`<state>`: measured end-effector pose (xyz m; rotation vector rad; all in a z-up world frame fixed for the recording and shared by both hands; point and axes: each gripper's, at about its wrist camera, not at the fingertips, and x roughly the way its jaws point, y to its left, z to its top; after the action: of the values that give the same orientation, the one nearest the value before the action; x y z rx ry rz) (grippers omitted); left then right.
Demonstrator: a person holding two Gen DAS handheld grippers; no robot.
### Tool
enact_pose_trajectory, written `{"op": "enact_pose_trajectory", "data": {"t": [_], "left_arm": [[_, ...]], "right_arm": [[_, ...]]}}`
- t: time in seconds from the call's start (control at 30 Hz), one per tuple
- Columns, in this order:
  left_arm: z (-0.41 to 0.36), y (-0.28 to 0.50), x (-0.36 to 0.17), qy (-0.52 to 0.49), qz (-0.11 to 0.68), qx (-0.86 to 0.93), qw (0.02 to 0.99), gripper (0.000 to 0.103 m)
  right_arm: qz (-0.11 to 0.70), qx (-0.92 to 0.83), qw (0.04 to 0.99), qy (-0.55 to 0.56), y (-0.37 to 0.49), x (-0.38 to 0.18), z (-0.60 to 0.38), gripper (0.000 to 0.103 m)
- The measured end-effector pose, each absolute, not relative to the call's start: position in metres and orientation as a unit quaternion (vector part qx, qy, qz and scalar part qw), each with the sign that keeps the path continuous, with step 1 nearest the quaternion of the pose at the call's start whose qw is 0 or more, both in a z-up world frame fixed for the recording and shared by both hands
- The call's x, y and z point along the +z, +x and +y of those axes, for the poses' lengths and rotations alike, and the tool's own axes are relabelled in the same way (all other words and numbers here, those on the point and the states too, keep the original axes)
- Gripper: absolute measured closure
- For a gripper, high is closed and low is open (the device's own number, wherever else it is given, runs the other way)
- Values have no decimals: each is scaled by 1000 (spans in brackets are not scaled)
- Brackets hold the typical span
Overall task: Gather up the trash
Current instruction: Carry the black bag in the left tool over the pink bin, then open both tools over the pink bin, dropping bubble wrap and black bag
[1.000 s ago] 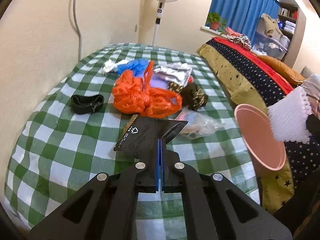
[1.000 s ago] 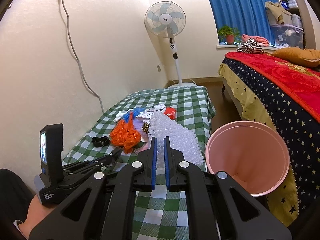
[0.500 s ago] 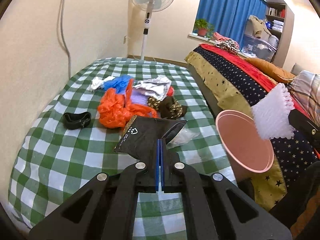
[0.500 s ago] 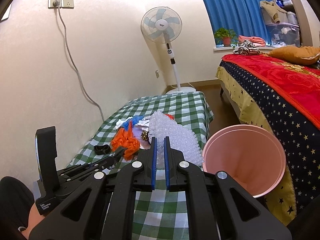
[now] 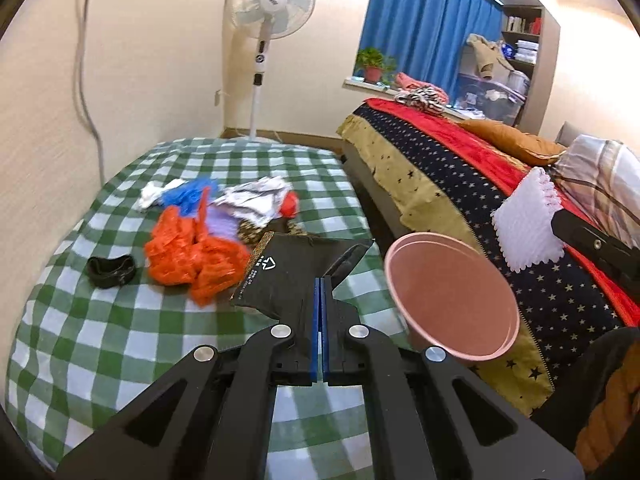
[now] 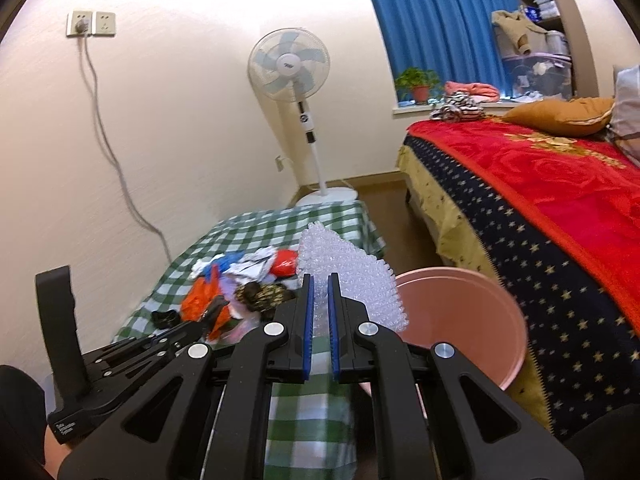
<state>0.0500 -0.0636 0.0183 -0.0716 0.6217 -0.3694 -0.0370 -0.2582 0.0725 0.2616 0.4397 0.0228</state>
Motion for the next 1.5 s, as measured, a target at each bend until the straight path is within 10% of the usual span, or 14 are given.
{"op": "enact_pose_trajectory", "data": {"t": [1.5], "left_arm": [[-203,87,-27,-9,317,-349,882,103]], "right_arm": [[274,-77,941,185,29,44,-360,96]]}}
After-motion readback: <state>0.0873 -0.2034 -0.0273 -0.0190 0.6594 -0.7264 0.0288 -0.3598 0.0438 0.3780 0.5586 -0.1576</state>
